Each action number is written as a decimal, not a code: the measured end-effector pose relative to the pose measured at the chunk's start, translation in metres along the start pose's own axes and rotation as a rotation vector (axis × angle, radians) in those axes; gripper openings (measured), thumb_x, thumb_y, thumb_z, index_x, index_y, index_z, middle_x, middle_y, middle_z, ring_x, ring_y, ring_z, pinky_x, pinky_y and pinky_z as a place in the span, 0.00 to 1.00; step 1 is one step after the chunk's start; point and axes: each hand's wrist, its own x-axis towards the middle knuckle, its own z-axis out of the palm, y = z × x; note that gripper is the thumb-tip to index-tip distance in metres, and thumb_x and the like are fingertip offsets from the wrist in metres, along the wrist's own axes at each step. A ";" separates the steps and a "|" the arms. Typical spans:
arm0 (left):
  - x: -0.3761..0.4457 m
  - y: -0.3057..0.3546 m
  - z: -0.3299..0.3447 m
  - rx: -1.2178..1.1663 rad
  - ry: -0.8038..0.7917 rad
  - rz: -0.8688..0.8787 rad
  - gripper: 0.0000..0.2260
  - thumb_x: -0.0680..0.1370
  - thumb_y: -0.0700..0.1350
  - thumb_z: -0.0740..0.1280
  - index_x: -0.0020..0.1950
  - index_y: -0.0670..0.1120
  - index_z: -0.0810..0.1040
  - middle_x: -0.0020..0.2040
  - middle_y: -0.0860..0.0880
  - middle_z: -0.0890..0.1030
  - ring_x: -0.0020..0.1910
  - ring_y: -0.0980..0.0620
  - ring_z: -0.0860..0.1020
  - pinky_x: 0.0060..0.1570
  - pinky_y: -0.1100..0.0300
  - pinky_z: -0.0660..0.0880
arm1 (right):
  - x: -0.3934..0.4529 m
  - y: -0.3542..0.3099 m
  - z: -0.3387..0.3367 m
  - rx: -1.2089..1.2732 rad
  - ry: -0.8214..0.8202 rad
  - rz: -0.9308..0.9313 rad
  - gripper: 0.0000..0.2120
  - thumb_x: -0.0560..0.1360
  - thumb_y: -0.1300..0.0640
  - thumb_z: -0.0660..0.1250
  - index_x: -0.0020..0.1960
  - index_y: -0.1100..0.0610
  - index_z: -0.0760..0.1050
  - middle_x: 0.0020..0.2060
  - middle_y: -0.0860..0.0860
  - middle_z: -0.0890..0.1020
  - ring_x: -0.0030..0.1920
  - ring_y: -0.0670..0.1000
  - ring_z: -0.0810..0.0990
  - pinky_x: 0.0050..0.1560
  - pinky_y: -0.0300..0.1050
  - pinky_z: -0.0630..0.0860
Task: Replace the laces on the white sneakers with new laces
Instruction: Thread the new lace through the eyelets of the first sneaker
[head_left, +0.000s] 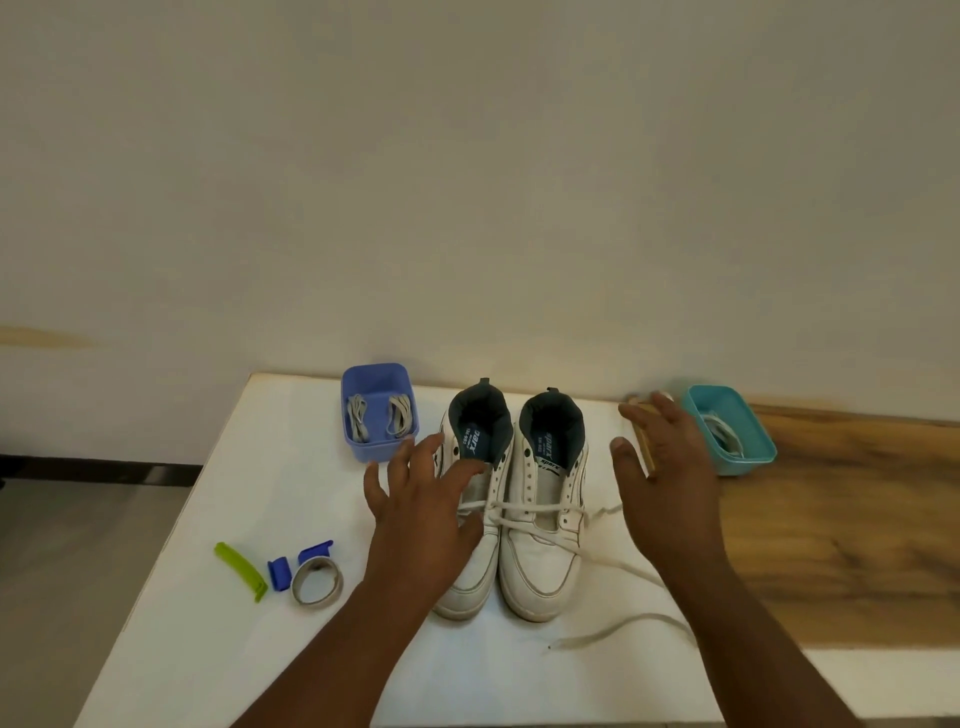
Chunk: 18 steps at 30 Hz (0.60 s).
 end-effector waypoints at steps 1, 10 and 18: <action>0.000 0.003 0.000 -0.021 0.030 0.045 0.19 0.73 0.58 0.71 0.63 0.65 0.72 0.76 0.52 0.63 0.78 0.46 0.56 0.74 0.38 0.53 | -0.001 0.002 0.002 -0.013 -0.019 0.001 0.17 0.80 0.60 0.68 0.68 0.51 0.77 0.77 0.51 0.68 0.77 0.48 0.62 0.71 0.29 0.54; -0.017 0.032 0.010 0.040 -0.024 0.146 0.14 0.74 0.65 0.68 0.56 0.63 0.81 0.79 0.52 0.59 0.78 0.46 0.51 0.74 0.43 0.49 | -0.011 0.002 -0.004 -0.143 -0.327 0.137 0.03 0.78 0.48 0.71 0.48 0.45 0.78 0.45 0.46 0.83 0.40 0.41 0.78 0.38 0.38 0.71; -0.017 0.036 0.015 0.181 -0.015 0.124 0.08 0.76 0.58 0.70 0.52 0.59 0.82 0.76 0.49 0.66 0.79 0.42 0.54 0.74 0.38 0.50 | -0.033 -0.007 0.011 -0.426 -0.723 0.083 0.11 0.76 0.47 0.72 0.57 0.41 0.75 0.46 0.42 0.78 0.43 0.44 0.78 0.38 0.36 0.71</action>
